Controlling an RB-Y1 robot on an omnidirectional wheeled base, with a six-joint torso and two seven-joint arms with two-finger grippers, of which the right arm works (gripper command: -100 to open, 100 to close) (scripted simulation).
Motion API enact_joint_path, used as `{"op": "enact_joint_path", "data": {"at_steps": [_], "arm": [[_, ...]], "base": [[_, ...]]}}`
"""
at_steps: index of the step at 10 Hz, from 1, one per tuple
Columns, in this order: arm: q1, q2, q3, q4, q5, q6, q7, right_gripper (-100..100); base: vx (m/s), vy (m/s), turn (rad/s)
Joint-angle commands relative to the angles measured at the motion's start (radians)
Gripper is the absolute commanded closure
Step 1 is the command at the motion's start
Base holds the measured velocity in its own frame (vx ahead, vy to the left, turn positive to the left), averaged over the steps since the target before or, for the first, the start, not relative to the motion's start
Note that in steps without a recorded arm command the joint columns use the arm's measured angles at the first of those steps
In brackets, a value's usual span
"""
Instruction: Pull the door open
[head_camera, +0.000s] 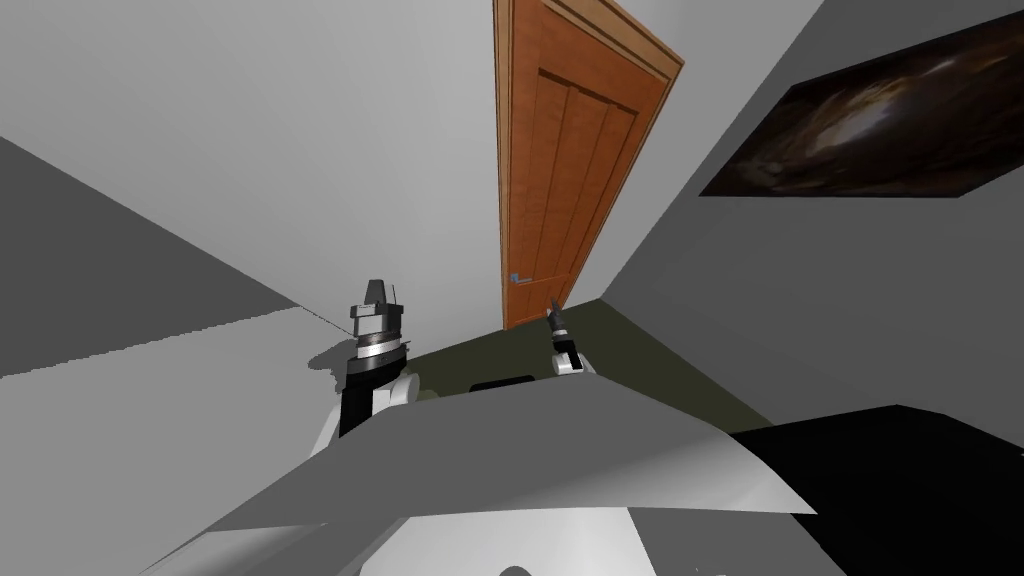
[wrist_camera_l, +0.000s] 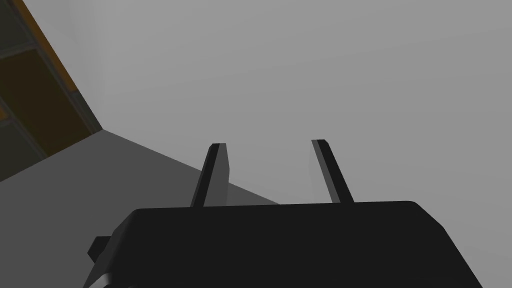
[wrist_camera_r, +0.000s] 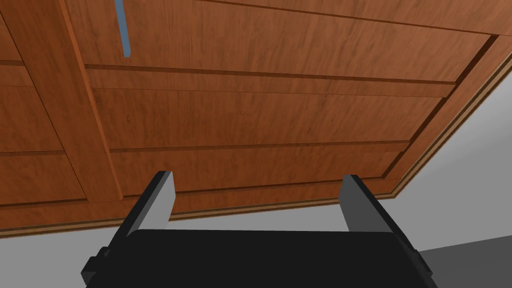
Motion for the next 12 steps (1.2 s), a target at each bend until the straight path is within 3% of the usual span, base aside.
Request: {"op": "enact_joint_path", "data": {"at_steps": [1, 4, 6, 10, 12], "arm": [[-0.02, -0.007, 0.001, 0.05, -0.008, -0.02, -0.008, -100], [-0.035, -0.012, 0.0, 0.103, -0.014, -0.031, -0.014, -100], [-0.067, -0.022, -0.001, 0.168, -0.026, -0.053, -0.025, -100], [-0.096, -0.031, -0.001, 0.259, -0.036, -0.074, -0.035, -100], [-0.125, -0.039, -0.002, 0.331, -0.047, -0.094, -0.045, -100]], "base": [[0.072, -0.037, 0.189], [0.05, -0.017, 0.088], [0.057, -0.024, 0.169], [0.06, -0.028, 0.102], [0.061, -0.036, 0.135]]}}
